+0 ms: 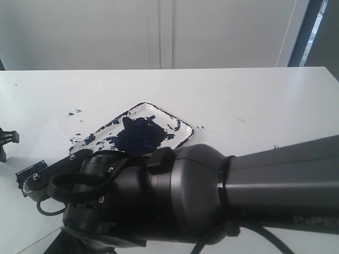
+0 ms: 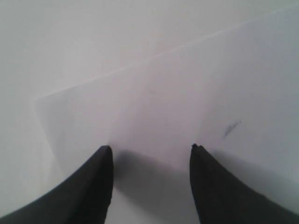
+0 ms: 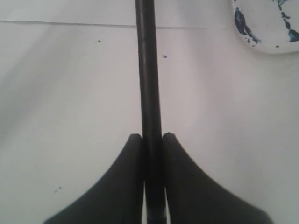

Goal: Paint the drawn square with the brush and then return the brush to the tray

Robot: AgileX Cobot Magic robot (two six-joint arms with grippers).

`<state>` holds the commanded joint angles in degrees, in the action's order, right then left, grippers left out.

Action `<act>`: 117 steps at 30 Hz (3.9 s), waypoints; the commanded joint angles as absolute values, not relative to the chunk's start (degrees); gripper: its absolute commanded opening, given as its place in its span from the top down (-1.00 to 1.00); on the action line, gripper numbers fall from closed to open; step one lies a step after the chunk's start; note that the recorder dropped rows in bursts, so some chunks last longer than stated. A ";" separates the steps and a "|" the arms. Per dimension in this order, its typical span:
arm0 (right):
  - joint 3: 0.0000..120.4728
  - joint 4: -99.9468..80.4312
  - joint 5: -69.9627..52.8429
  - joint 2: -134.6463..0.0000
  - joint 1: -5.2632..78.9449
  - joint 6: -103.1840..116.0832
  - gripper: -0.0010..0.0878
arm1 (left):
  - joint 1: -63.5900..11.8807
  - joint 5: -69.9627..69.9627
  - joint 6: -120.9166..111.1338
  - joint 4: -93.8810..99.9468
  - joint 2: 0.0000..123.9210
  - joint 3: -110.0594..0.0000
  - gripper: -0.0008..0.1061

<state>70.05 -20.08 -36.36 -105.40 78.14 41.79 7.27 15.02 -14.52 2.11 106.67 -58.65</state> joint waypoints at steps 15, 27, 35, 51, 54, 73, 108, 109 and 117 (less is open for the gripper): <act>70.05 -5.06 -31.53 -105.40 78.26 28.41 0.98 | 7.27 14.94 -14.52 2.11 106.67 -58.65 -0.05; 70.05 -20.65 -38.38 -105.40 78.15 42.89 0.98 | 7.27 15.06 -14.52 2.11 106.67 -58.65 -0.05; 70.05 -15.00 -35.01 -105.40 78.25 39.15 0.98 | 7.27 15.06 -14.52 2.11 106.67 -58.65 -0.05; 70.17 -15.70 -36.09 -105.40 78.25 39.22 0.98 | 7.27 14.80 -14.52 2.11 106.67 -58.65 -0.05; 70.17 -18.17 -35.01 -105.16 78.25 39.22 0.98 | 7.27 14.80 -14.52 2.11 106.67 -58.65 -0.05; 69.66 -35.75 -51.43 -96.79 76.16 47.27 0.98 | 7.27 15.94 -14.52 2.11 97.08 -58.75 -0.05; 61.91 -37.99 -47.68 -102.46 68.93 53.18 0.98 | 0.47 29.02 -6.35 -1.24 57.10 -49.69 0.13; 61.91 -38.09 -47.68 -102.88 68.93 53.30 0.98 | 0.47 29.14 -6.35 -1.24 55.49 -49.04 0.13; 61.91 -38.85 -47.68 -104.99 67.97 54.01 0.98 | 0.47 29.02 -6.35 -0.85 48.76 -46.34 0.13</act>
<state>61.91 -38.85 -47.68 -104.99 67.97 54.01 0.47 29.02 -6.35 -0.85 48.76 -46.34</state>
